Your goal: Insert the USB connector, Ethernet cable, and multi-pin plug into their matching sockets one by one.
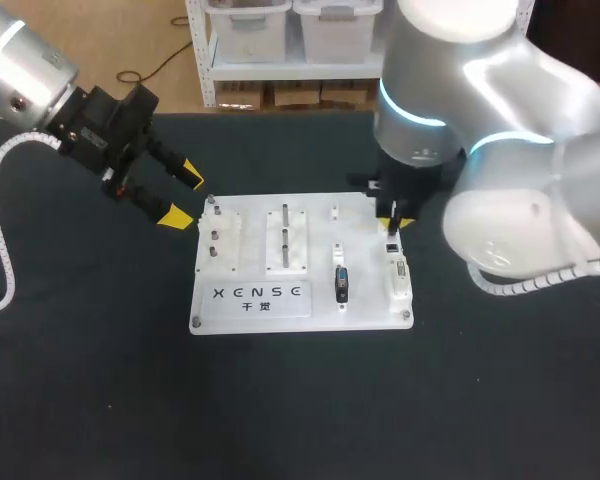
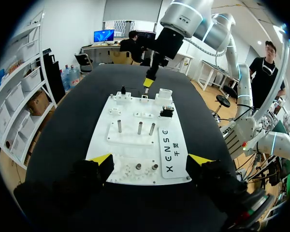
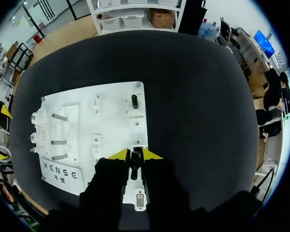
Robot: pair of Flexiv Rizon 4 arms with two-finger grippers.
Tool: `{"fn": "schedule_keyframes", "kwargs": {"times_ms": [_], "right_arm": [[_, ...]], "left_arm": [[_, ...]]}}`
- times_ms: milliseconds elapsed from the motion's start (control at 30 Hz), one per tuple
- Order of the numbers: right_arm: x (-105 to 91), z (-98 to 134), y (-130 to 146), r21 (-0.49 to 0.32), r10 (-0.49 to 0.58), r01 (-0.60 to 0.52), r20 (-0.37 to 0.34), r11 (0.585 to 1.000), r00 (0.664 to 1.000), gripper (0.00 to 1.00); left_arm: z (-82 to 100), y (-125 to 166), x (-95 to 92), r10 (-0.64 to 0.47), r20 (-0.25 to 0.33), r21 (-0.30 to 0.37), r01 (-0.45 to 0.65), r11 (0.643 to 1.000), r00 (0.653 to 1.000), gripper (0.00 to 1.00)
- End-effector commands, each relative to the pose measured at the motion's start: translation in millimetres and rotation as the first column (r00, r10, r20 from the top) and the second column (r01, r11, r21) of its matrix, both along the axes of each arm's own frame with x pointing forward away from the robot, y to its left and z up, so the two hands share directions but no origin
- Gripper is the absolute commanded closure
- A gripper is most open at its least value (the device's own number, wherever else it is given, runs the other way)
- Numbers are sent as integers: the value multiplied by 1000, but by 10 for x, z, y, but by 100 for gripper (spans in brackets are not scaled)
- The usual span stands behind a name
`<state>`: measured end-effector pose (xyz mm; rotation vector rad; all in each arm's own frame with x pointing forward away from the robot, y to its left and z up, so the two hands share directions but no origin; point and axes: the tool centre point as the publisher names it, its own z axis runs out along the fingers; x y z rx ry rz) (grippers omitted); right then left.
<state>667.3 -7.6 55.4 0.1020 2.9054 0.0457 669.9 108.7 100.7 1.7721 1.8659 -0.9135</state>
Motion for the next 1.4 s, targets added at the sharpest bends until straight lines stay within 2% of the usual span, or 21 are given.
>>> {"fn": "schedule_keyframes", "kwargs": {"times_ms": [33,467,833,1400], "right_arm": [[-37,-49,-49,1,-9,9,23,1000,1000,100],[27,-152,-41,-6,-15,15,18,1000,1000,100],[7,-255,-10,-21,-10,10,5,1000,1000,100],[53,-269,10,-23,-24,25,28,999,999,100]], "left_arm": [[-8,5,13,-4,0,-2,4,1000,1000,0],[-8,5,13,-4,0,-2,4,1000,1000,0],[-8,5,13,-4,0,-2,4,1000,1000,0],[-8,5,13,-4,0,-2,4,1000,1000,0]]}}
